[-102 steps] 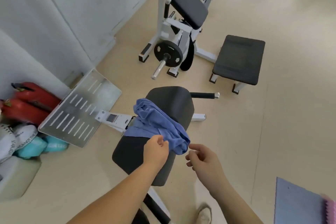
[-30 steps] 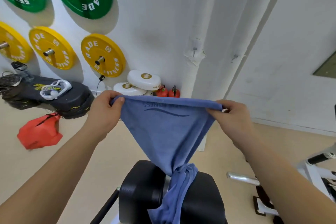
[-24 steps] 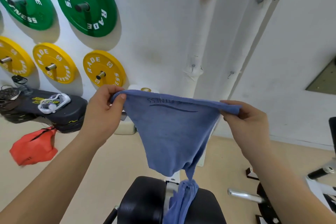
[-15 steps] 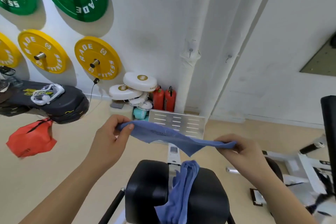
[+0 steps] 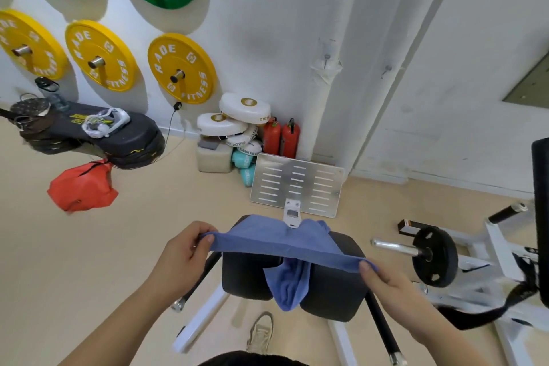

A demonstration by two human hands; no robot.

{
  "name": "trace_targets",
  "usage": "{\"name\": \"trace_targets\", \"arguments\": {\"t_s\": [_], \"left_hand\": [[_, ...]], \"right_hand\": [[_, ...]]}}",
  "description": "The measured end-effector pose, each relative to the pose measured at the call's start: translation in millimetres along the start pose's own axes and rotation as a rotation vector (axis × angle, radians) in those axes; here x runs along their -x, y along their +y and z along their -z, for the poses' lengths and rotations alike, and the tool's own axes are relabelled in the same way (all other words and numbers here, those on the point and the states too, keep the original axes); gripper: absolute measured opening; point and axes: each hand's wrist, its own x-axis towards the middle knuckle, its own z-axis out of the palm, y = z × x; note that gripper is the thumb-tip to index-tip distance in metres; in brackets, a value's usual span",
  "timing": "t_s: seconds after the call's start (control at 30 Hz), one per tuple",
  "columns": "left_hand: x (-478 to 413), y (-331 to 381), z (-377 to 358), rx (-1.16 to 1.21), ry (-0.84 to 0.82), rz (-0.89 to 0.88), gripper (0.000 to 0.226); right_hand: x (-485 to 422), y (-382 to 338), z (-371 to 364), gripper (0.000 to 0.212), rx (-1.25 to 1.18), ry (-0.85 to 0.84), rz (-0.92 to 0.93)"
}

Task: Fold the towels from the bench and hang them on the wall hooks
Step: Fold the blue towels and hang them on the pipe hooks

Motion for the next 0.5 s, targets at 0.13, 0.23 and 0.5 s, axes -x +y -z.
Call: {"name": "trace_targets", "arguments": {"t_s": [0.13,0.23,0.5], "left_hand": [[53.0,-9.8,-5.3,-0.010,0.010,-0.014,0.023],[83.2,-16.9,-3.2,-0.049,-0.002,-0.008,0.023],[146.9,-33.5,8.6,-0.080,-0.059,0.020,0.018]], "right_hand": [[34.6,34.2,-26.4,0.047,0.062,0.044,-0.001],[65.3,49.5,-42.1,0.026,0.027,0.027,0.051],[113.2,80.4,-71.1,0.027,0.131,0.058,0.081]]}}
